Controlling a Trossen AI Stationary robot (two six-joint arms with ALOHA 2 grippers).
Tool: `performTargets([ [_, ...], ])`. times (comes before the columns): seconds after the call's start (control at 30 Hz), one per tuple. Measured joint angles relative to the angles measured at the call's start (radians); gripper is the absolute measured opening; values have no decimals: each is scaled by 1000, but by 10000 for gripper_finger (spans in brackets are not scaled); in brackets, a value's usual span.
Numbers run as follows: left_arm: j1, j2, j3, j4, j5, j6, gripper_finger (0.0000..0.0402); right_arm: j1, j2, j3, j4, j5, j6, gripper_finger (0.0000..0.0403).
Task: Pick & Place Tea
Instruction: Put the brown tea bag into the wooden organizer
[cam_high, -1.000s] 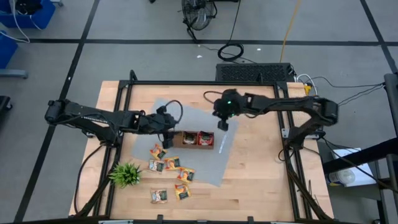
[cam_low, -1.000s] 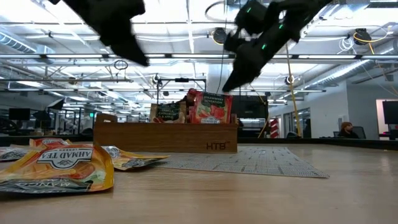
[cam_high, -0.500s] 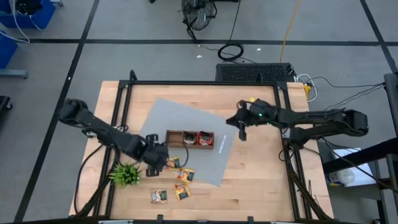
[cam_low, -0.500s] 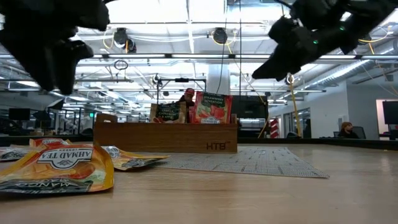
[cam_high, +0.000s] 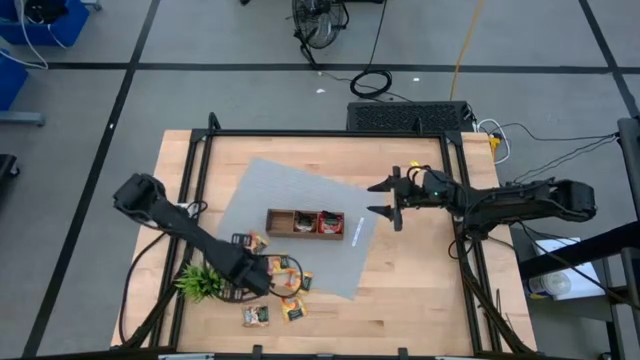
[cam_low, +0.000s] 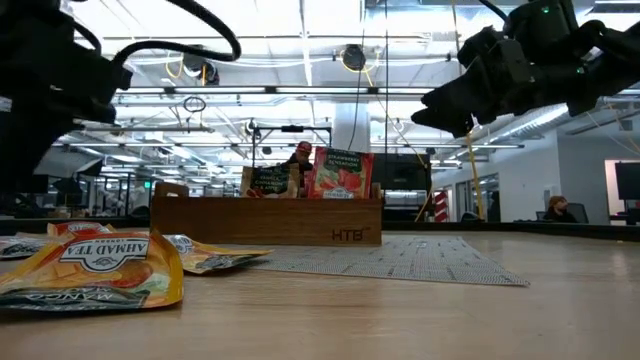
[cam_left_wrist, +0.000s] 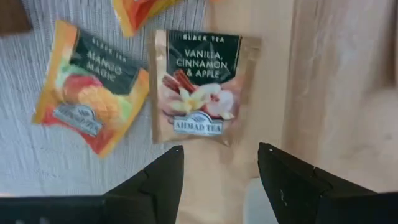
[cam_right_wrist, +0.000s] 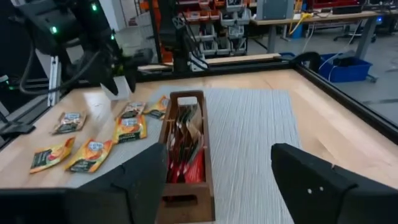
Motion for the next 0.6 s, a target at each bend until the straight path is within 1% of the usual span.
performTargets([
  [0.13, -1, 40, -11, 7, -59, 2, 207, 0, 0, -8, -2, -1, 0, 269],
  [0.23, 7, 59, -24, 19, -56, -9, 207, 0, 0, -9, -3, -2, 0, 268],
  [0.4, 21, 58, -65, 119, -52, -29, 207, 1, 0, -9, -7, -2, 16, 268],
  [0.6, 23, 57, -89, 179, -44, -29, 207, 1, 0, -9, -11, -2, 34, 267],
])
